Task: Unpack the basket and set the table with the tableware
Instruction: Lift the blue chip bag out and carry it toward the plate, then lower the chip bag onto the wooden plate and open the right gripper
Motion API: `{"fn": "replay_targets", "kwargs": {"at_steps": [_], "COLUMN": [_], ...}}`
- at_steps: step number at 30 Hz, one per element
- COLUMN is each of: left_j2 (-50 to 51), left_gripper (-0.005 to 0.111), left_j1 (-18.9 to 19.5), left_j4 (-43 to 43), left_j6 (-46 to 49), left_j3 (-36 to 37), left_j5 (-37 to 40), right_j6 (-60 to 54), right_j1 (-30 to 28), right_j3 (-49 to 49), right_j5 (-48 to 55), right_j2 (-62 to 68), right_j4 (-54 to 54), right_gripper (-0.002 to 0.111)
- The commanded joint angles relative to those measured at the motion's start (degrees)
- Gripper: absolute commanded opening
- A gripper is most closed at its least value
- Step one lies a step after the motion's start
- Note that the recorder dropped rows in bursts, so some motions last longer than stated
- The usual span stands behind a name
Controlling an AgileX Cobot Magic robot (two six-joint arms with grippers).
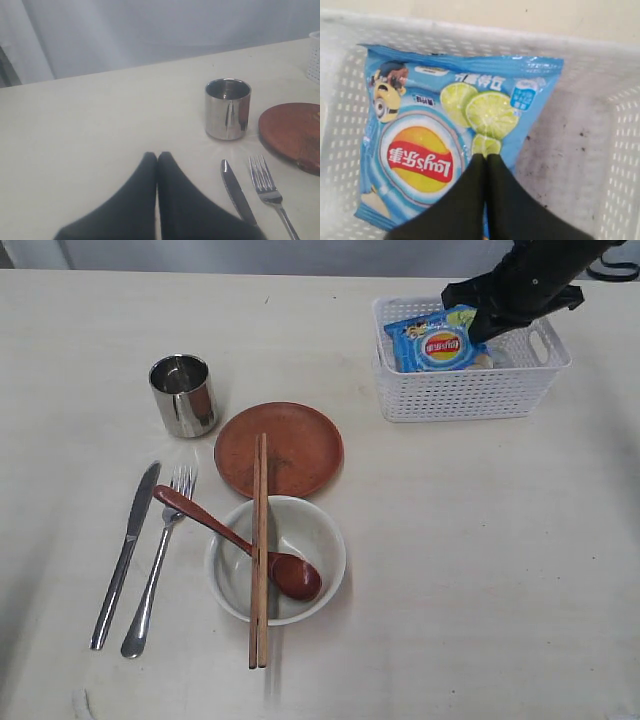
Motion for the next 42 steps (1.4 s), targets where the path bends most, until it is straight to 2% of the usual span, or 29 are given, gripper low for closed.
{"fn": "replay_targets", "kwargs": {"at_steps": [1, 9, 18, 23, 26, 34, 42], "left_j2": [-0.19, -0.19, -0.19, -0.19, -0.19, -0.19, -0.19], "left_gripper": [0.0, 0.0, 0.0, 0.0, 0.0, 0.0, 0.0], "left_j1": [0.14, 0.14, 0.14, 0.14, 0.14, 0.14, 0.14], "left_j4": [-0.08, -0.08, -0.08, -0.08, -0.08, -0.08, -0.08], "left_j6": [-0.02, -0.02, -0.02, -0.02, -0.02, -0.02, -0.02], "left_j3": [0.13, 0.13, 0.13, 0.13, 0.13, 0.13, 0.13], "left_j5": [-0.37, -0.37, -0.37, -0.37, -0.37, -0.37, -0.37], "right_j6": [-0.43, 1.1, 2.66, 2.66, 2.95, 3.4, 3.93], "right_j1": [-0.06, -0.06, 0.07, 3.57, 7.33, 17.61, 23.53], "right_j3": [0.24, 0.24, 0.24, 2.21, 5.87, 13.29, 13.29], "right_j5": [1.25, 4.31, 13.2, 17.56, 14.44, -3.75, -9.31], "right_j2": [-4.01, -11.29, -17.21, -17.43, -17.43, -17.31, -13.71], "right_j4": [-0.18, -0.01, 3.92, 6.21, 6.21, 5.81, 1.21], "right_gripper": [0.0, 0.0, 0.0, 0.0, 0.0, 0.0, 0.0]}}
